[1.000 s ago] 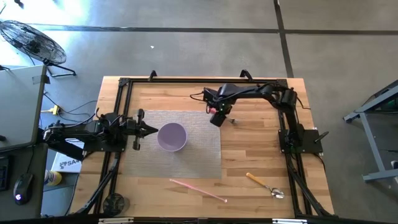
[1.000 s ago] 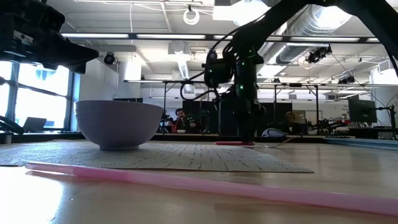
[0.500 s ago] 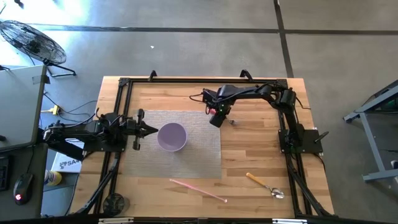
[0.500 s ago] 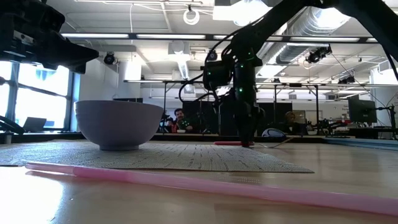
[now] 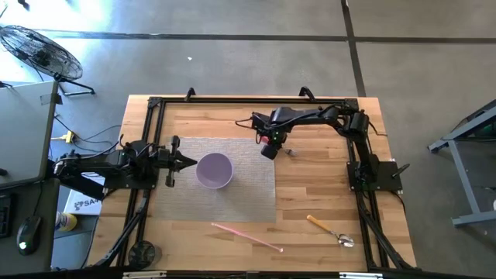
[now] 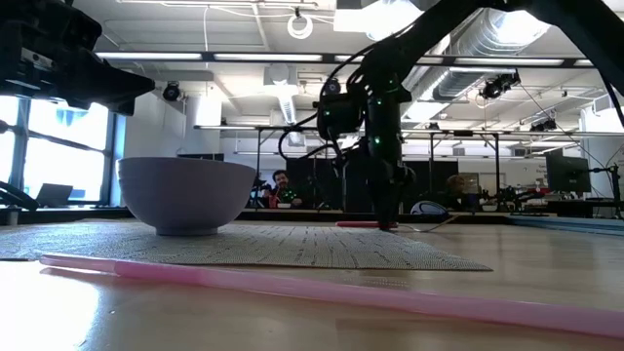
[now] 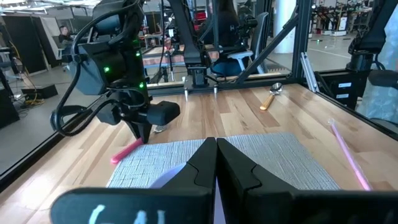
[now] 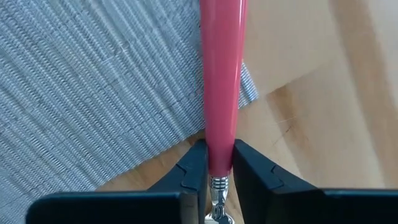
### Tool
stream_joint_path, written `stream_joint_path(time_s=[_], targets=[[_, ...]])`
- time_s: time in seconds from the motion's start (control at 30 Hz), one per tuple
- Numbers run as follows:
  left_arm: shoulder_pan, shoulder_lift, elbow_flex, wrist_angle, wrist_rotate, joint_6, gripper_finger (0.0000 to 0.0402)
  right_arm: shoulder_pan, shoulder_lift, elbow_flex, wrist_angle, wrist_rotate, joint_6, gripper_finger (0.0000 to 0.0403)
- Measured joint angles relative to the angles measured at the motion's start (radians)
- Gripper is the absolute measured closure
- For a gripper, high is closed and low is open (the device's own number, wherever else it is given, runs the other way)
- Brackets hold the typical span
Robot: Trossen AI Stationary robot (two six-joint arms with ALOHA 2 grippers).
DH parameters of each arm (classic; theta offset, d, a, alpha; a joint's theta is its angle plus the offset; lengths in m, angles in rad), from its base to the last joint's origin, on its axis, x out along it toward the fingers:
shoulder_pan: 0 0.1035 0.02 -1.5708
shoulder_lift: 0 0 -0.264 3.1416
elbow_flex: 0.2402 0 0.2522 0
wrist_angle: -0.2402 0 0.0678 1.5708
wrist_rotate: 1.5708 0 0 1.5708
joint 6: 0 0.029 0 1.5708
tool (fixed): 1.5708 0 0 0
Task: Pick & Place Utensil
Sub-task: Put the pink fork into the purple bowl on the brown placemat
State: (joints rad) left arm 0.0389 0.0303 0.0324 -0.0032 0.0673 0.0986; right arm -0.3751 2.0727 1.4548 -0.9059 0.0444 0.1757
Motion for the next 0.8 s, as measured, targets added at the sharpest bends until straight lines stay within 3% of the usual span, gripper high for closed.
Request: stream_joint_path(time_s=[0.37, 0.8], targets=[[0.000, 0.000, 0.000, 0.000, 0.000, 0.000, 0.0400, 0.074, -0.130, 0.001, 0.032, 0.088, 0.016, 0.0350], [0.000, 0.000, 0.000, 0.000, 0.000, 0.000, 0.0400, 0.272, -0.182, 0.021, 0.529, 0.058, 0.008, 0.0353]])
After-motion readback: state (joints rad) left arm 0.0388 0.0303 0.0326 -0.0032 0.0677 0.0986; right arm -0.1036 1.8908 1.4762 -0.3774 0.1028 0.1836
